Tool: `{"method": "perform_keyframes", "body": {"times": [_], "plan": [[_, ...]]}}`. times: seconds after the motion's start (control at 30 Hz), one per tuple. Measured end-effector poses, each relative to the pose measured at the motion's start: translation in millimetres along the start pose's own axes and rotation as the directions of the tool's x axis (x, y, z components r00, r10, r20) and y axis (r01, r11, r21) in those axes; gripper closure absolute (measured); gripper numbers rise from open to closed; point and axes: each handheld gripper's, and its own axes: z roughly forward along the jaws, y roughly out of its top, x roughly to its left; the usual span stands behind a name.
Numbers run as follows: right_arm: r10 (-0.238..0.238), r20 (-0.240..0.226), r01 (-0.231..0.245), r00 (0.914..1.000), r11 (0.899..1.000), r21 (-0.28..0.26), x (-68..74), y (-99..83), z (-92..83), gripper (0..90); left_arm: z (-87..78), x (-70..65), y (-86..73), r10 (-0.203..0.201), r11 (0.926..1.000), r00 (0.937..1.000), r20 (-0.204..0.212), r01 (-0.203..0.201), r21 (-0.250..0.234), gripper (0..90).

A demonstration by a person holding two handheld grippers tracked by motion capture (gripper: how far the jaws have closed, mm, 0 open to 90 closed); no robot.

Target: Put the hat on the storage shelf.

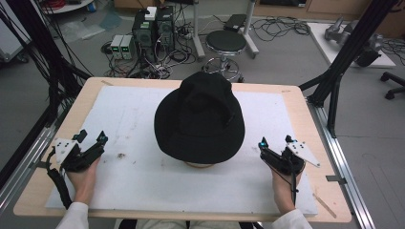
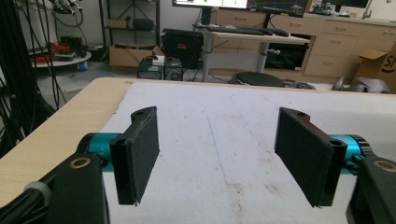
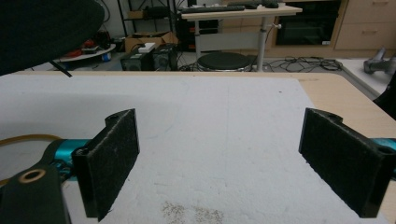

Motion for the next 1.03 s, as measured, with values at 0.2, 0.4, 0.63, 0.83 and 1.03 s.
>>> {"method": "perform_keyframes", "body": {"times": [0.2,0.4,0.63,0.83,1.03], "plan": [[0.003,-0.009,-0.003,1.0,1.0,0.004,0.5,-0.2,0.3,11.5,0.0,-0.5,-0.1,-0.002,1.0,1.0,0.001,0.002,0.001,30.9],[0.005,-0.004,-0.004,1.0,1.0,0.006,-0.6,-0.2,0.4,11.6,0.0,-0.2,-0.1,0.001,1.0,1.0,-0.001,-0.001,0.001,30.8],[0.007,-0.007,-0.007,1.0,1.0,0.011,0.2,-0.6,0.7,11.5,0.2,-0.1,-0.2,0.001,1.0,1.0,-0.001,-0.001,0.001,30.9],[0.013,-0.011,-0.013,0.9999,0.999,0.03,-0.1,-1.1,1.4,11.6,0.1,-0.2,-0.2,0.0,1.0,1.0,0.002,0.0,0.004,30.8],[0.011,-0.008,-0.011,0.9999,0.999,0.031,-0.4,-1.3,1.7,11.6,0.5,-0.1,-0.6,0.002,1.0,1.0,0.002,-0.002,0.004,30.6]]}}
